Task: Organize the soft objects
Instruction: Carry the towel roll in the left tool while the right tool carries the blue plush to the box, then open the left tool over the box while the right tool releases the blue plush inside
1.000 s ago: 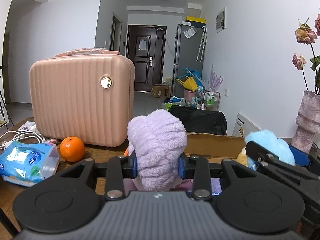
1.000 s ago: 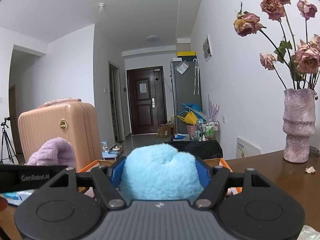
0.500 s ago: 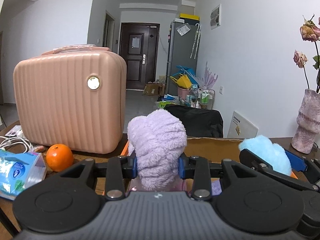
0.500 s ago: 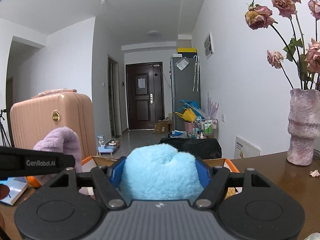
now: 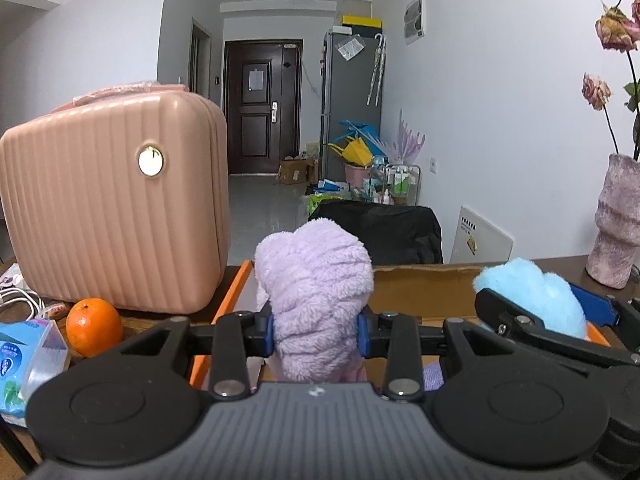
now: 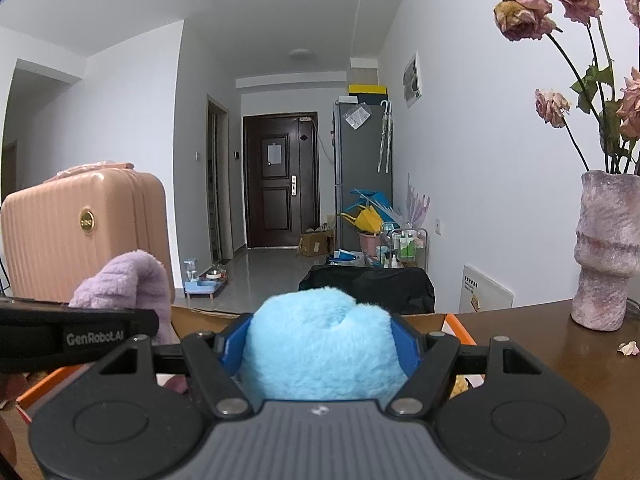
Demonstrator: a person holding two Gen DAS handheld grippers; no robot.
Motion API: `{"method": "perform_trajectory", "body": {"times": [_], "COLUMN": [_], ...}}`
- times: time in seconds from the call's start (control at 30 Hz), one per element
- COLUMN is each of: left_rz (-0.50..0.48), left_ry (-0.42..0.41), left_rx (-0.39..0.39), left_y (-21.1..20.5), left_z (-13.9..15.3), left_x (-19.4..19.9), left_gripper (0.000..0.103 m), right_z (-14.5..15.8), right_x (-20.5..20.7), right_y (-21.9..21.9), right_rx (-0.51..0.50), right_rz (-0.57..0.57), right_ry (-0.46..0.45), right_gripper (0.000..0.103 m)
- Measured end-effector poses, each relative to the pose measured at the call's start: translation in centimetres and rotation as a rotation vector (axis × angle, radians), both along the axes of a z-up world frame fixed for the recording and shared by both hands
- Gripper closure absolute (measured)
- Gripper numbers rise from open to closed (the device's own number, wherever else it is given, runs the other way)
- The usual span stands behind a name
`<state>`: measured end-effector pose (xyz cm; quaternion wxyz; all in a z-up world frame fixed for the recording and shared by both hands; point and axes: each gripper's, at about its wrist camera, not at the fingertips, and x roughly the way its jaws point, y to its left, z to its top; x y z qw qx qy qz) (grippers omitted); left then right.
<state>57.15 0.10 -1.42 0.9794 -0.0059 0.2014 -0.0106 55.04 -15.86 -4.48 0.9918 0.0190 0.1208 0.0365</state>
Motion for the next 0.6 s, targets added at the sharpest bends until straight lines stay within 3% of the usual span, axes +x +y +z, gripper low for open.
{"method": "perform_trajectory", "body": {"times": [0.37, 0.6], "left_rz": [0.012, 0.069], "left_ry": [0.008, -0.014], "left_rx": [-0.009, -0.002], "left_y": [0.12, 0.38], "left_z": [0.03, 0.27], "left_x": [0.04, -0.29], "left_gripper": [0.06, 0.023], "right_z": [-0.39, -0.46], "right_x": [0.0, 0.0], "right_y": [0.06, -0.03], "right_rx": [-0.015, -0.001], "right_rz": [0.0, -0.002], "right_ry": [0.012, 0.018], "right_gripper": [0.031, 0.022]}}
